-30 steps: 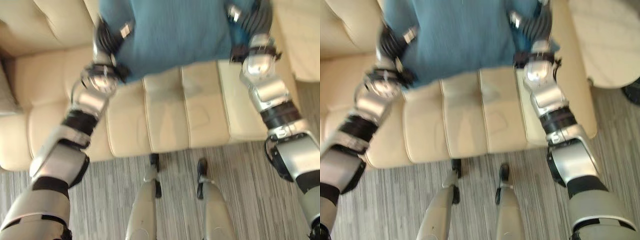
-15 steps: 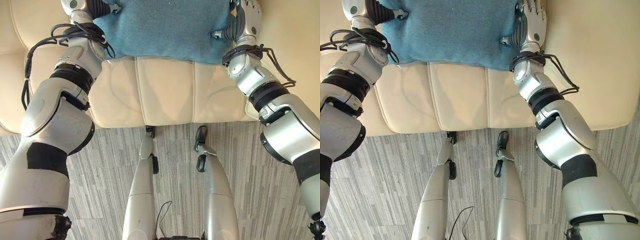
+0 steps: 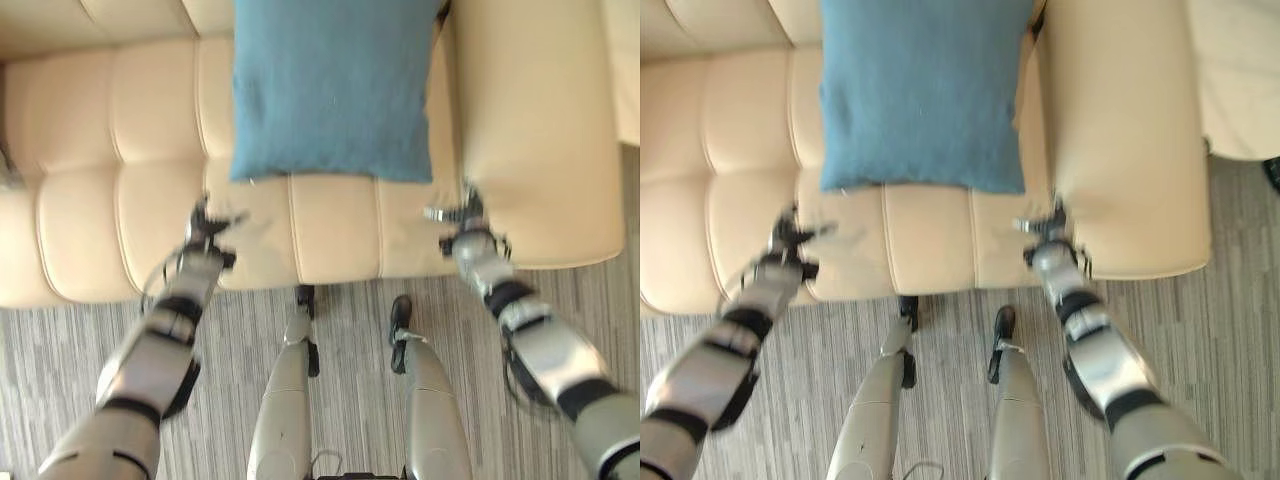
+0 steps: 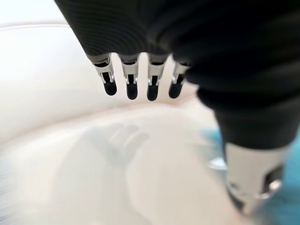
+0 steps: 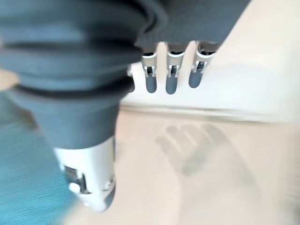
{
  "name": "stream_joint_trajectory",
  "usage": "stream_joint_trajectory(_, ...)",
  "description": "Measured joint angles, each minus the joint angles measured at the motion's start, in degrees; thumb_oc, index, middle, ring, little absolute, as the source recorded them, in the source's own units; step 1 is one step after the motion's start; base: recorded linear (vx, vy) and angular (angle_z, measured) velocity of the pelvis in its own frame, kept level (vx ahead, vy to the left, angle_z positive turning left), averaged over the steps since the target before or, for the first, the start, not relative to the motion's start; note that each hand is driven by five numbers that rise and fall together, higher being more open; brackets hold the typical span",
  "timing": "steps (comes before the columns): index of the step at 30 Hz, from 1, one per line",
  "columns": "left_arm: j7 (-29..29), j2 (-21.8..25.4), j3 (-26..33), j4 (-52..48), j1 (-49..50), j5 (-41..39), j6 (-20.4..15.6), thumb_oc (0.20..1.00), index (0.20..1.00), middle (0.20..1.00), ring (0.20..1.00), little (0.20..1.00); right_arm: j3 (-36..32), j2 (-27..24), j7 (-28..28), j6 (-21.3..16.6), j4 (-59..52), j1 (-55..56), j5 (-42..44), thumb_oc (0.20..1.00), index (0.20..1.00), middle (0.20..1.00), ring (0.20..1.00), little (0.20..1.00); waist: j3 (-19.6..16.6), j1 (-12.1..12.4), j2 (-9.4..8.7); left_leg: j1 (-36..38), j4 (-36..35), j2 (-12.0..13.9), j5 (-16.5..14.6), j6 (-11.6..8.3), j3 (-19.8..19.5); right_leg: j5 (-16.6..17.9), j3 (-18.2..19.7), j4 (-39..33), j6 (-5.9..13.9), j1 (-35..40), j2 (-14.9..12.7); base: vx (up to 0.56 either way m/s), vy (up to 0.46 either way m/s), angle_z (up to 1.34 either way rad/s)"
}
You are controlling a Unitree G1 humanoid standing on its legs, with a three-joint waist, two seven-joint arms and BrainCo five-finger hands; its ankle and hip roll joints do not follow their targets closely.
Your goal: Pick up all the scattered cushions and arrange them neatly on the sofa.
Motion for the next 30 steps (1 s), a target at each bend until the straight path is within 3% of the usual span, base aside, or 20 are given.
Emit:
stream_joint_trajectory(1, -0.79, -1.12, 1.21, -0.77, 5.61, -0.69, 0.13, 1.000, 1.000, 1.000, 1.000, 1.000, -1.03, 0.52, 1.17, -0.02, -0.75, 5.33, 1.33, 1.000, 1.000, 1.000, 1.000, 1.000, -2.58, 0.12, -0.04, 1.45, -0.97, 0.03, -0.26, -0.14, 0.02, -0.32, -0.14, -2.22, 0.12, 2.10, 0.13, 0.18, 0.078, -0.01)
stream_joint_trajectory(3, -2.15, -2.55, 2.66, -4.48, 11.22, -1.18, -0.25, 1.000, 1.000, 1.000, 1.000, 1.000, -2.21, 1.29, 3.01, -0.25, -3.55, 10.80, 1.68, 1.000, 1.000, 1.000, 1.000, 1.000, -2.94, 0.12, -0.15, 5.74, -2.40, 0.07, -0.22, -0.15, 0.08, 1.55, -0.57, -5.72, 0.83, 7.39, 0.66, 0.13, 0.062, -0.02)
stream_joint_trajectory(5, -3.50, -5.53, 2.77, -5.07, 17.00, -1.16, -0.20, 1.000, 1.000, 1.000, 1.000, 1.000, -2.15, 3.11, 5.41, -0.43, -3.89, 15.87, 1.43, 1.000, 1.000, 1.000, 1.000, 1.000, -7.66, 0.03, -0.16, 8.84, -4.47, -0.16, -0.56, 0.13, 0.29, 2.24, -1.14, -10.63, 0.95, 11.76, 0.70, 0.13, 0.101, -0.02)
stream_joint_trajectory(7, -5.09, -7.37, 2.96, -7.63, 20.89, -1.12, -0.41, 1.000, 1.000, 1.000, 1.000, 1.000, -2.28, 3.60, 7.99, -0.57, -8.05, 20.16, -0.04, 1.000, 1.000, 1.000, 1.000, 1.000, -9.09, 0.02, -0.20, 13.60, -6.20, -0.68, -0.52, 0.09, 0.78, 4.33, -1.34, -15.20, 1.76, 17.60, 0.65, 0.06, 0.083, -0.05)
stream_joint_trajectory(8, -5.45, -7.73, 3.23, -7.93, 23.86, -1.09, -0.34, 1.000, 1.000, 1.000, 1.000, 1.000, -2.63, 3.67, 9.08, -0.62, -8.39, 22.18, -0.52, 1.000, 1.000, 1.000, 1.000, 1.000, -11.75, 0.03, -0.57, 14.40, -6.22, -0.94, -1.29, 0.33, 1.33, 4.35, -1.29, -17.59, 1.71, 19.27, 0.46, 0.02, 0.088, -0.06)
stream_joint_trajectory(12, -6.10, -7.92, 5.13, -8.85, 27.33, -0.68, -0.04, 1.000, 1.000, 1.000, 1.000, 1.000, -3.23, 3.61, 11.39, -0.63, -9.92, 25.63, -2.30, 1.000, 1.000, 1.000, 1.000, 1.000, -13.90, -0.12, -1.50, 18.20, -6.22, -1.38, -1.90, 0.28, 1.59, 7.53, -1.45, -23.24, 1.93, 25.73, 0.50, 0.02, 0.093, -0.04)
stream_joint_trajectory(15, -7.27, -8.03, 5.10, -11.32, 30.33, 0.65, 0.09, 1.000, 1.000, 1.000, 1.000, 1.000, -4.36, 3.92, 13.12, -0.62, -11.22, 28.22, -2.32, 1.000, 1.000, 1.000, 1.000, 1.000, -15.58, -0.36, -1.70, 20.12, -6.24, -1.42, -2.41, 0.19, 1.75, 7.93, -1.43, -24.95, 1.80, 28.29, 0.54, 0.01, 0.083, -0.05)
stream_joint_trajectory(22, -9.93, -8.48, 4.77, -13.79, 33.03, 4.61, 1.10, 1.000, 1.000, 1.000, 1.000, 1.000, -5.07, 4.84, 15.79, -0.52, -14.43, 33.74, -2.75, 1.000, 1.000, 1.000, 1.000, 1.000, -17.57, -0.67, -2.92, 23.61, -6.56, -1.36, -3.71, 0.37, 2.96, 7.65, -0.77, -24.75, 1.47, 30.98, 0.56, -0.06, 0.097, -0.10)
stream_joint_trajectory(25, -10.02, -8.12, 3.07, -13.88, 32.10, 5.13, 1.22, 1.000, 1.000, 1.000, 1.000, 1.000, -4.90, 5.27, 15.71, -0.47, -14.06, 33.15, -2.74, 1.000, 1.000, 1.000, 1.000, 1.000, -17.08, -0.46, -3.45, 23.36, -6.62, -0.75, -3.74, 0.44, 3.69, 7.66, 0.26, -19.90, 1.72, 27.83, 0.62, -0.25, 0.014, -0.26)
stream_joint_trajectory(28, -9.90, -7.17, 2.74, -15.77, 30.54, 5.11, 1.26, 1.000, 1.000, 1.000, 1.000, 1.000, -4.86, 5.56, 15.40, -0.56, -14.30, 32.59, -2.65, 1.000, 1.000, 1.000, 1.000, 1.000, -14.25, -0.54, -4.10, 23.21, -6.61, -0.77, -3.09, 1.28, 4.62, 8.33, 0.20, -15.74, 1.56, 25.23, 0.52, -0.21, 0.036, -0.12)
stream_joint_trajectory(29, -9.83, -6.88, 2.97, -16.21, 30.34, 5.10, 1.26, 1.000, 1.000, 1.000, 1.000, 1.000, -4.78, 5.55, 15.19, -0.53, -14.37, 32.47, -2.22, 1.000, 1.000, 1.000, 1.000, 1.000, -12.81, -0.25, -3.06, 22.35, -6.64, 0.29, -2.13, 2.85, 4.90, 7.16, 0.39, -13.26, 1.94, 24.00, 0.75, -0.12, 0.005, 0.03)
stream_joint_trajectory(30, -9.86, -6.83, 3.18, -16.64, 30.17, 5.10, 1.26, 1.000, 1.000, 1.000, 1.000, 1.000, -4.93, 5.57, 15.07, -0.57, -14.19, 32.56, -2.16, 1.000, 1.000, 1.000, 1.000, 1.000, -12.82, -0.28, -2.29, 22.01, -6.62, 0.98, -1.52, 3.59, 5.01, 3.84, 0.48, -6.47, 1.42, 21.91, 1.36, -0.21, -0.052, 0.13)
